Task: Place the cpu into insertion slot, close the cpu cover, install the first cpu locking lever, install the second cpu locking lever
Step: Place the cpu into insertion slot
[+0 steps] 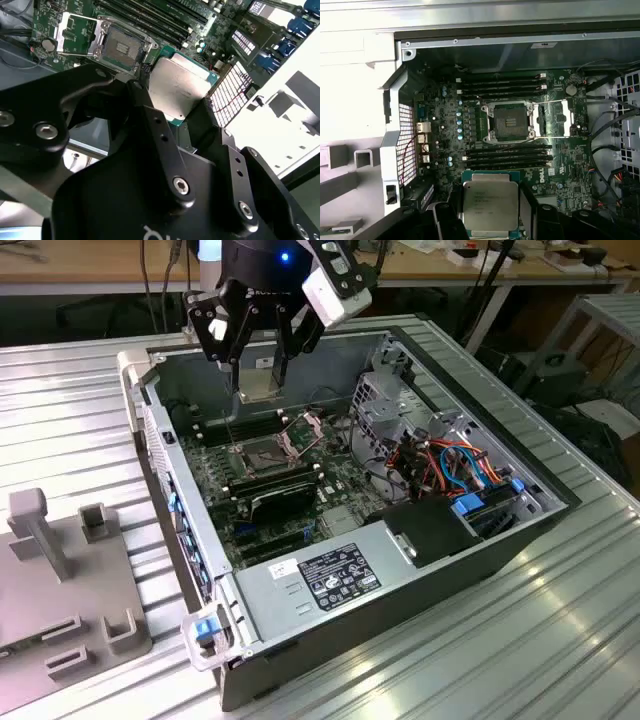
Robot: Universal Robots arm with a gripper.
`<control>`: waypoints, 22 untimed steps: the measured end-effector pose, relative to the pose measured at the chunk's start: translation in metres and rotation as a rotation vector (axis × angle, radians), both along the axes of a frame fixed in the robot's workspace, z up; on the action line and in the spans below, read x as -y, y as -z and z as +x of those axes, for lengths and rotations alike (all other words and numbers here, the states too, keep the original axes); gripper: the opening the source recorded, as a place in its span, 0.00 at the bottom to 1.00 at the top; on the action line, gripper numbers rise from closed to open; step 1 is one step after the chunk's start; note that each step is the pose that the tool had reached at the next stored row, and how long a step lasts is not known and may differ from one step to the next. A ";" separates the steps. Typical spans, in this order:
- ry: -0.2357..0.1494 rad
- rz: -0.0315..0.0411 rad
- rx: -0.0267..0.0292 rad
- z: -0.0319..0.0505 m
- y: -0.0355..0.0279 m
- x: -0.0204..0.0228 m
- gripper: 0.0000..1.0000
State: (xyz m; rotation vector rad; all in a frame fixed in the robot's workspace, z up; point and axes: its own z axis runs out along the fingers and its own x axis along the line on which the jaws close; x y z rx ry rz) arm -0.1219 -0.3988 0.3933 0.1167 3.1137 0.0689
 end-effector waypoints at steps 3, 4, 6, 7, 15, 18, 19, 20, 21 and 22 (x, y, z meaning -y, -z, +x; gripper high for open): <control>0.000 0.0000 0.0001 0.0000 0.0000 0.0000 0.55; 0.000 0.0000 0.0000 0.0000 0.0000 0.0000 0.55; 0.000 0.0000 0.0001 0.0000 0.0000 0.0000 0.55; 0.000 0.0000 0.0000 0.0003 0.0001 0.0000 0.55; 0.040 -0.0011 0.0000 0.0064 0.0013 -0.0022 0.55; 0.040 -0.0010 0.0000 0.0064 0.0013 -0.0022 0.55; 0.040 -0.0008 0.0000 0.0064 0.0013 -0.0022 0.55; 0.040 -0.0007 0.0000 0.0064 0.0013 -0.0022 0.55; 0.040 -0.0007 0.0000 0.0064 0.0013 -0.0022 0.55; 0.040 -0.0017 0.0000 0.0067 0.0013 -0.0022 0.55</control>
